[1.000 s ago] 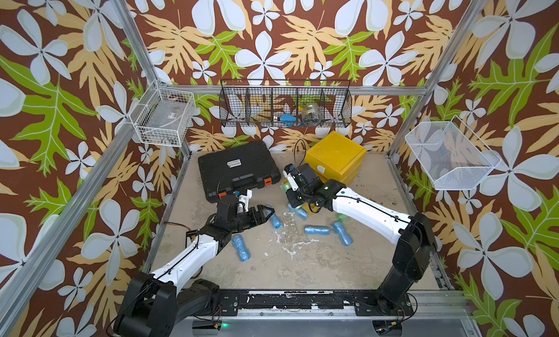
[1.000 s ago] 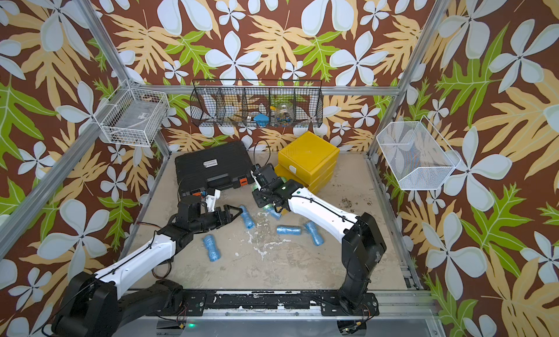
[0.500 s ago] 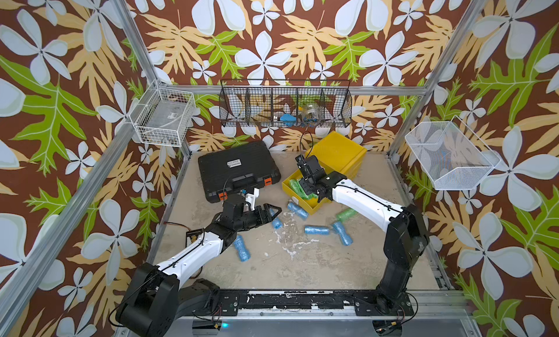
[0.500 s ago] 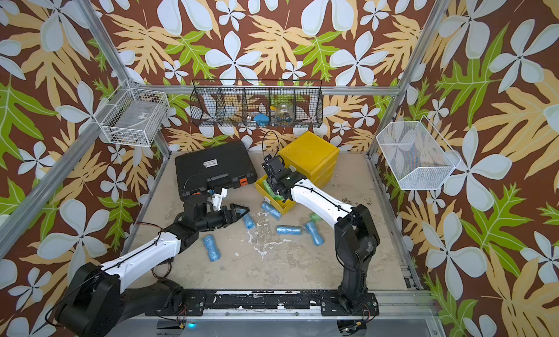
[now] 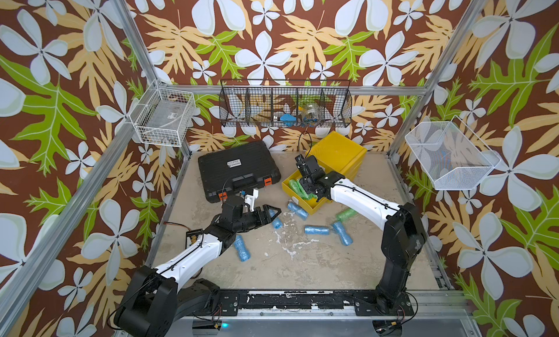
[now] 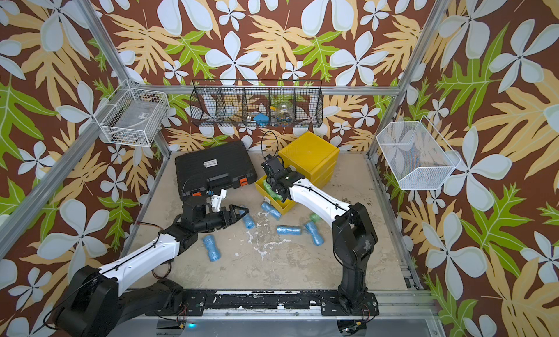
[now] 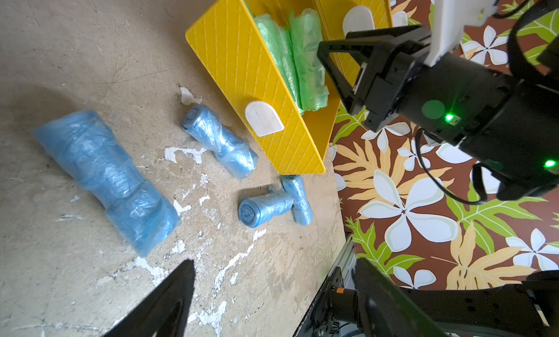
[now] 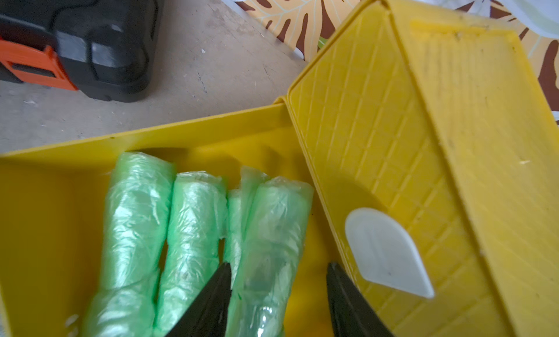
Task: Sort the rolls of trash bags by color and place them into the drawer
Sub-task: Place the roll of trash bags in the drawer, then pick up the roll of trash bags from the center of the board.
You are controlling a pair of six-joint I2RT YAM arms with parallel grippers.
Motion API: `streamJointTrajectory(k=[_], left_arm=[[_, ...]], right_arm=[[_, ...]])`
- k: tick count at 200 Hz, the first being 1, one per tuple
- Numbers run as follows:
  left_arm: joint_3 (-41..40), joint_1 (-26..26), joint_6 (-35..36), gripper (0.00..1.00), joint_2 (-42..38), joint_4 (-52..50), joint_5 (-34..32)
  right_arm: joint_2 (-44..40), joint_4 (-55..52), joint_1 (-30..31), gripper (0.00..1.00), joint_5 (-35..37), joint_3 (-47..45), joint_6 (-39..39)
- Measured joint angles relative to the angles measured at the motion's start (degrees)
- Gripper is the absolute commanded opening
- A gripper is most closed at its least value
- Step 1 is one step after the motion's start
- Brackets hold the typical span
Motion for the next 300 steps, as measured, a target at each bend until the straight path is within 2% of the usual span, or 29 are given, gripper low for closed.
streamJointTrajectory(k=[41, 71, 100, 161, 185, 215, 300], left_arm=[[0.37, 0.0, -0.57, 0.84, 0.0, -0.02, 0.0], [1.66, -0.04, -0.57, 0.84, 0.37, -0.02, 0.0], [3.61, -0.9, -0.52, 0.84, 1.31, -0.02, 0.0], [6.88, -5.42, -0.35, 0.84, 5.01, 0.52, -0.42], [6.86, -6.1, -0.37, 0.84, 5.66, 1.42, -0.74], [6.34, -6.25, -0.59, 0.84, 5.64, 2.36, -0.96], [3.85, -6.34, -0.59, 0.84, 4.44, 2.64, -1.29]], right_arm=[[-7.85, 0.52, -0.04, 0.56, -4.72, -2.4, 3.19], [-16.04, 1.77, -1.55, 0.56, -8.59, -8.44, 7.21], [-25.18, 3.08, -6.47, 0.54, -13.44, -17.0, 12.83], [-38.36, 5.29, -21.77, 0.58, -24.76, -36.89, 25.29], [-39.01, 6.56, -25.05, 0.62, -29.33, -43.3, 28.63], [-35.23, 9.88, -27.5, 0.65, -32.85, -48.15, 31.85], [-25.42, 18.67, -31.87, 0.73, -37.35, -49.62, 36.22]])
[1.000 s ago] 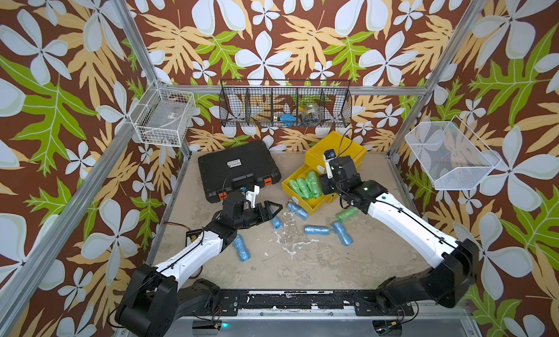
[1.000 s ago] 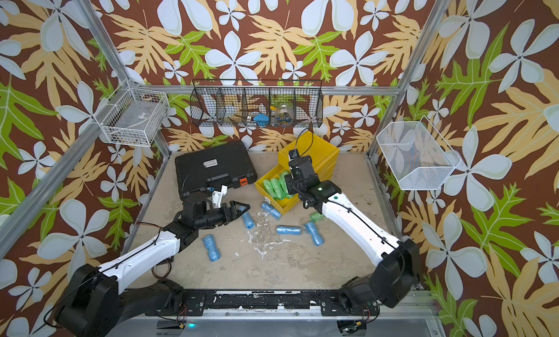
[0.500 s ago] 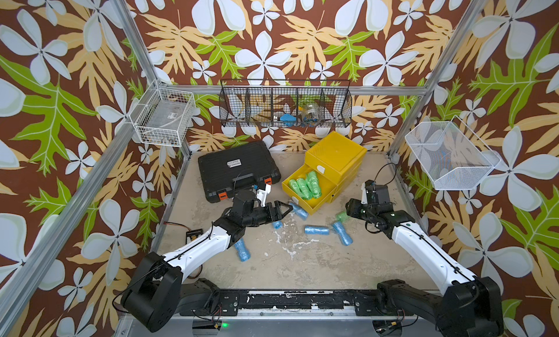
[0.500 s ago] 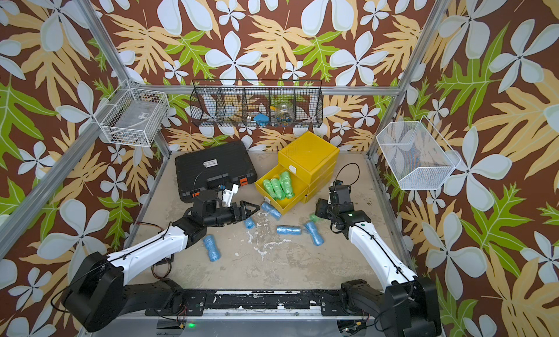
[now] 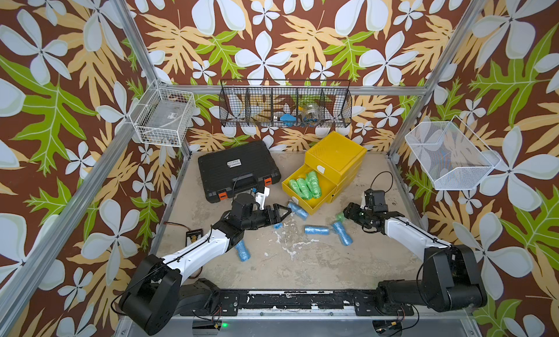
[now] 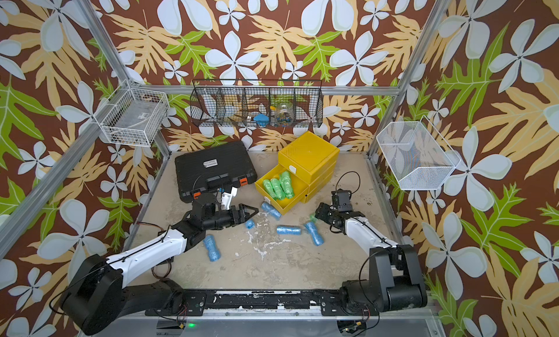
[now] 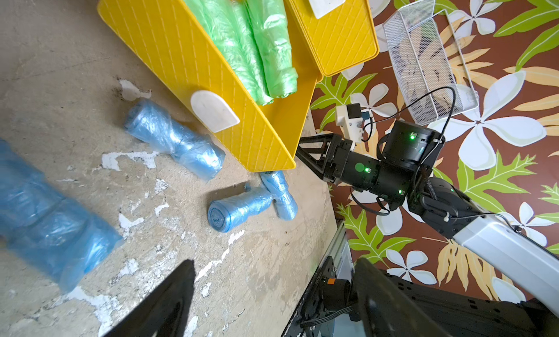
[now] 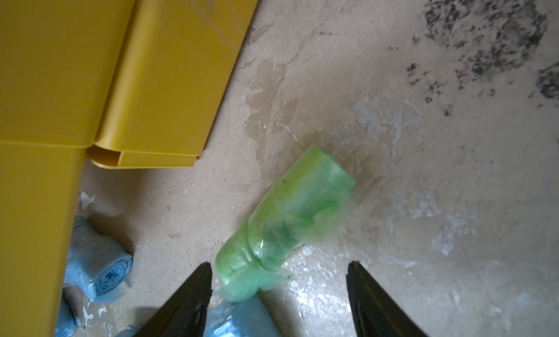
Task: Sort the rolls of trash bags by color and place them into the drawer
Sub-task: Pick up the roll of trash bags from the center of the board.
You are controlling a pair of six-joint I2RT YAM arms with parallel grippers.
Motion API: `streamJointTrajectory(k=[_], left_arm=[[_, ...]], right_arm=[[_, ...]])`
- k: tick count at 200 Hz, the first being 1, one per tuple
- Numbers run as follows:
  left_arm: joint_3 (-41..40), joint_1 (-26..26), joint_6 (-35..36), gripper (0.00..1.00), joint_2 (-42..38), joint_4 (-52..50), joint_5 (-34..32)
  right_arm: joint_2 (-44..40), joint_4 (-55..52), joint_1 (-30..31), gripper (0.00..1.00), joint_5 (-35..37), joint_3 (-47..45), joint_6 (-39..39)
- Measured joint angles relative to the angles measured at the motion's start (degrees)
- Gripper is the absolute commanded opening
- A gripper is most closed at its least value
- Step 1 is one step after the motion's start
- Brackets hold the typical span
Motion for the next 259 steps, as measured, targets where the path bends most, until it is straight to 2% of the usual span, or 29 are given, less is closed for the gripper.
streamJointTrajectory(k=[60, 96, 113, 157, 164, 184, 259], left_arm=[[-1.29, 0.0, 0.0, 0.84, -0.55, 0.37, -0.15], [-2.01, 0.0, 0.0, 0.84, -1.07, 0.44, -0.33], [-2.03, 0.0, 0.0, 0.84, -1.07, 0.46, -0.44], [-2.14, 0.0, 0.0, 0.84, -1.07, 0.59, -0.46], [-2.14, 0.0, 0.0, 0.84, -1.07, 0.59, -0.46], [-2.14, 0.0, 0.0, 0.84, -1.05, 0.59, -0.46], [-0.79, 0.0, 0.0, 0.84, 0.35, 0.68, -0.46]], right_arm=[[6.78, 3.26, -0.22, 0.72, -0.66, 3.37, 1.09], [9.77, 3.85, -0.24, 0.64, -0.66, 4.2, 1.03], [10.71, 4.24, -0.24, 0.53, -0.63, 4.2, 0.79], [11.41, 4.94, -0.24, 0.14, -0.83, 4.17, -1.75], [10.97, 4.9, -0.22, 0.1, -0.83, 4.11, -2.16], [8.11, 4.33, -0.22, 0.04, -0.72, 3.93, -3.5], [-9.79, -2.38, 0.74, 0.02, 3.78, 6.47, -9.99]])
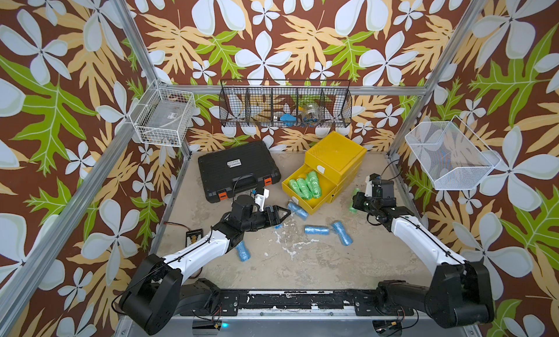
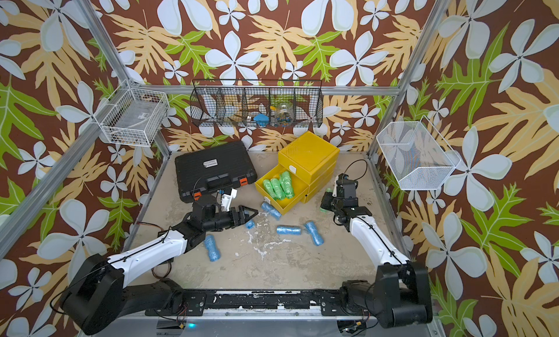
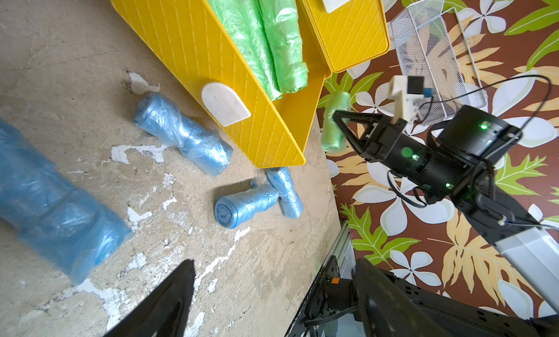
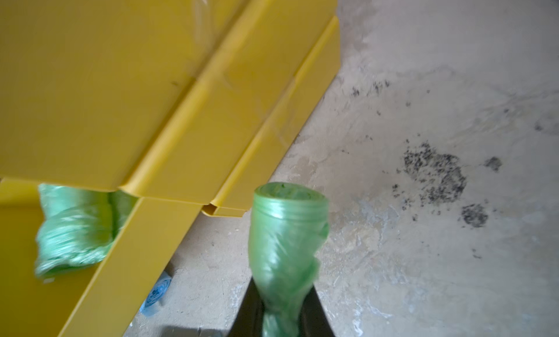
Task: Sort the rolls of trash bags by color and place them into the drawer
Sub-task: Pick up the roll of trash bags from the center of the board, then place the roll of trash bags in the drawer.
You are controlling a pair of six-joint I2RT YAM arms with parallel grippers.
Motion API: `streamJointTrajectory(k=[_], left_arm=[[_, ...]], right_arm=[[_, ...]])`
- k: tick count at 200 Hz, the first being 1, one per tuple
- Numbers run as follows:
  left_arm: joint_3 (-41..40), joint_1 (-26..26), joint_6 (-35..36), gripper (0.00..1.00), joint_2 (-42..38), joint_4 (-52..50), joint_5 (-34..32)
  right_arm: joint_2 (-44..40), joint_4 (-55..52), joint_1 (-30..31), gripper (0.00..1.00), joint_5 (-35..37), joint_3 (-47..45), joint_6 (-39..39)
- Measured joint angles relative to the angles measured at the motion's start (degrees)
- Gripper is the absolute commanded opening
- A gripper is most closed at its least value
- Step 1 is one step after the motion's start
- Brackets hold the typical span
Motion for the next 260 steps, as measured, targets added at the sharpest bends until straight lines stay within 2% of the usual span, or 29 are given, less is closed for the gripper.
streamJointTrajectory(k=[24, 45, 80, 100, 164, 211, 216, 240, 260], left_arm=[[0.74, 0.0, 0.02, 0.84, 0.7, 0.15, 0.02], [1.18, 0.0, 0.02, 0.85, 1.11, 0.15, 0.02], [1.44, 0.0, 0.0, 0.85, 0.72, 0.13, 0.02], [1.44, 0.0, 0.0, 0.84, 0.0, 0.11, -0.02], [0.98, 0.0, 0.02, 0.84, -1.9, -0.85, -1.29], [0.96, 0.0, 0.02, 0.84, -1.77, -1.46, -1.31], [0.96, 0.0, 0.02, 0.84, -1.75, -1.57, -1.33], [1.03, 0.0, 0.02, 0.84, -1.62, -1.64, -1.31], [1.07, 0.0, 0.02, 0.85, -1.42, -1.68, -1.31]], right_arm=[[-4.74, -2.6, 4.68, 0.02, 1.6, 3.3, -3.3], [-4.63, -4.48, 10.58, 0.02, 3.15, 8.28, -6.19], [4.13, -7.21, 21.22, 0.02, 6.56, 20.22, -11.72], [11.37, -9.2, 25.05, 0.02, 8.87, 27.21, -14.62], [31.45, -15.82, 26.16, 0.03, 16.22, 43.91, -20.48], [35.5, -18.36, 26.23, 0.08, 20.79, 45.4, -22.95], [35.63, -18.4, 26.21, 0.09, 21.22, 45.4, -23.37], [36.15, -18.58, 26.23, 0.3, 23.34, 45.07, -23.56], [36.15, -19.04, 26.27, 0.38, 24.28, 44.81, -23.85]])
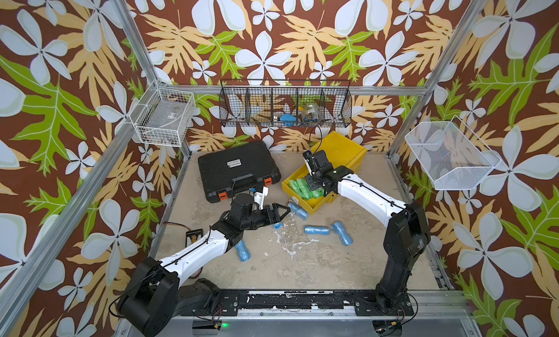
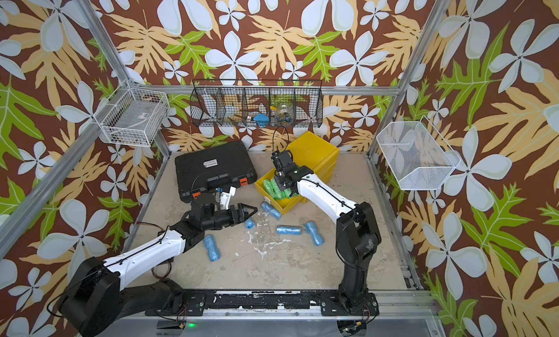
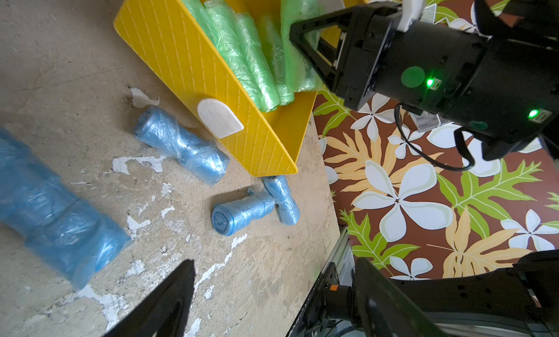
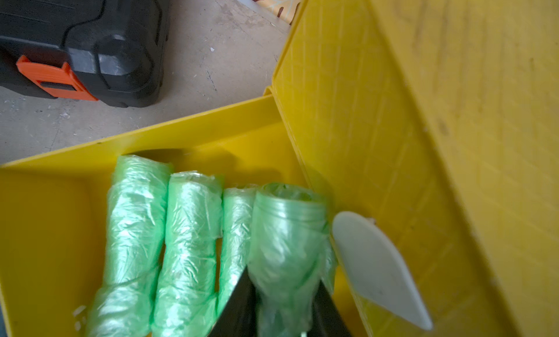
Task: Sort the rolls of trash bags by color and place them into the drawer
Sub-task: Place the roll of trash bags in the drawer.
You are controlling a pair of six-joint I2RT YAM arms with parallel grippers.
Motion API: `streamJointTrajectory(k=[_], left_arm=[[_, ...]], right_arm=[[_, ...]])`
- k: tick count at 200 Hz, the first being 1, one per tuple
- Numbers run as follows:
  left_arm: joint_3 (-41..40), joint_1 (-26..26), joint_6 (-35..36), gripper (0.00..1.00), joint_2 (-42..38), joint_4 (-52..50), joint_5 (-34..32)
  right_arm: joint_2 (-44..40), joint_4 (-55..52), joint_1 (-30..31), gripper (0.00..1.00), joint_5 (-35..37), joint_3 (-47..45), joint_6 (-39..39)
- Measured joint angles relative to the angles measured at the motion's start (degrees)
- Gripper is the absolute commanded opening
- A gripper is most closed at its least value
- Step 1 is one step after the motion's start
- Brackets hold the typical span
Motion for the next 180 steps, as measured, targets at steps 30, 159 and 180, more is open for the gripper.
streamJointTrajectory(k=[30, 159, 180], left_arm=[[0.07, 0.0, 0.0, 0.84, 0.04, -0.15, 0.0], [2.25, 0.0, 1.03, 0.79, 1.31, -0.85, 0.0], [3.19, 0.0, 1.38, 0.69, 2.29, -0.81, -0.02]], right_arm=[[0.0, -0.17, 0.46, 0.43, 0.85, 0.26, 0.02], [-6.84, -1.03, 0.72, 0.28, -4.55, 0.9, 3.76], [-8.31, -1.01, -0.44, 0.21, -6.86, -1.01, 5.33]])
